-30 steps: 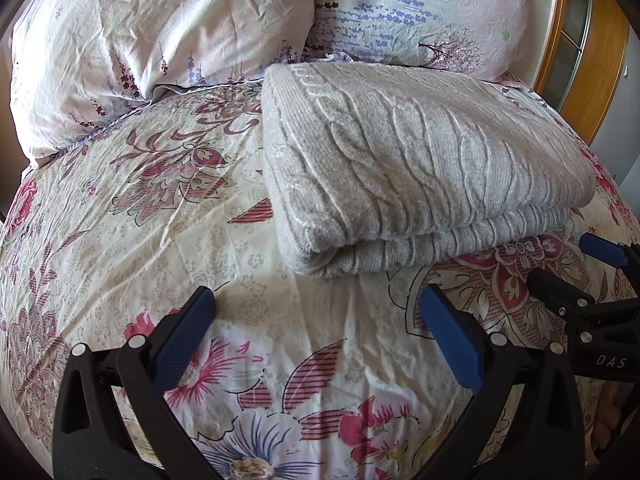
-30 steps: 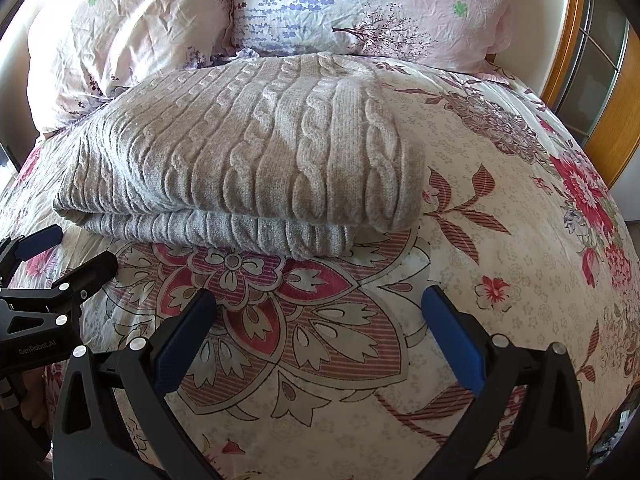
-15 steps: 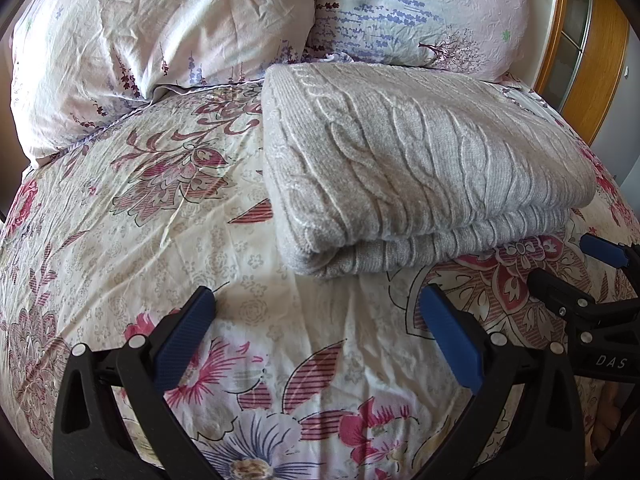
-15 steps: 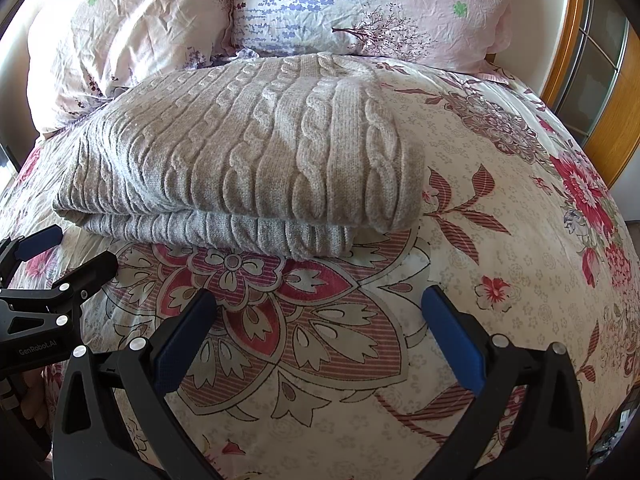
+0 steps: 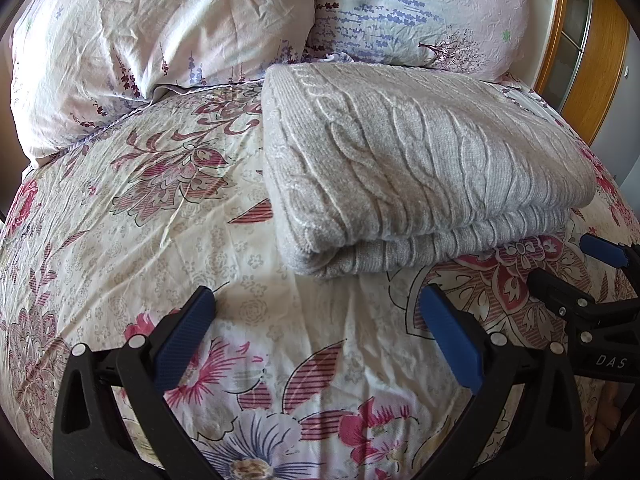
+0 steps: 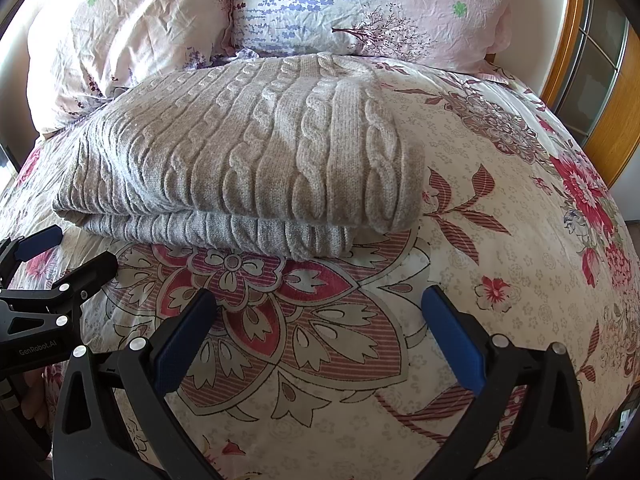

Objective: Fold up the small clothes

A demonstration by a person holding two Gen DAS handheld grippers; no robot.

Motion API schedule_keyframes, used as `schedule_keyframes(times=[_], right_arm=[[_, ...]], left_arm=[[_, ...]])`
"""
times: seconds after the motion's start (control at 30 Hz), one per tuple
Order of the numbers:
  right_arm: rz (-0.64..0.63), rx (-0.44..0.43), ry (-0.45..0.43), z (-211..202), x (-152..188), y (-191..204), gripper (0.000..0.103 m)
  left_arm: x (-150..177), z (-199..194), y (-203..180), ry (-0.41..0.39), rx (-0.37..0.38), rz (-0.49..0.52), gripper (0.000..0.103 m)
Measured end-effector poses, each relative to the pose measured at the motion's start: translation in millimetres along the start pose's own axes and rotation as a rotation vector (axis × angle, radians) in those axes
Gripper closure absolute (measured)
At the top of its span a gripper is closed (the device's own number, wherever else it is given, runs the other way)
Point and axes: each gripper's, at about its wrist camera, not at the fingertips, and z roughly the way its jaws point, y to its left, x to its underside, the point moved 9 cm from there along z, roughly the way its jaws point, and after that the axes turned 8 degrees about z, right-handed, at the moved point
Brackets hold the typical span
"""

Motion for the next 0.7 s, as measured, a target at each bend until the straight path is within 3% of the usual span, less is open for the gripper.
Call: schedule_keyframes(times=[0.7], right_arm=[[-0.001, -0.001, -0.001, 0.2, -0.2, -0.3, 0.001]], left_arm=[[-5.7, 2.8, 3.6, 0.005, -0.009, -0.017, 0.002]])
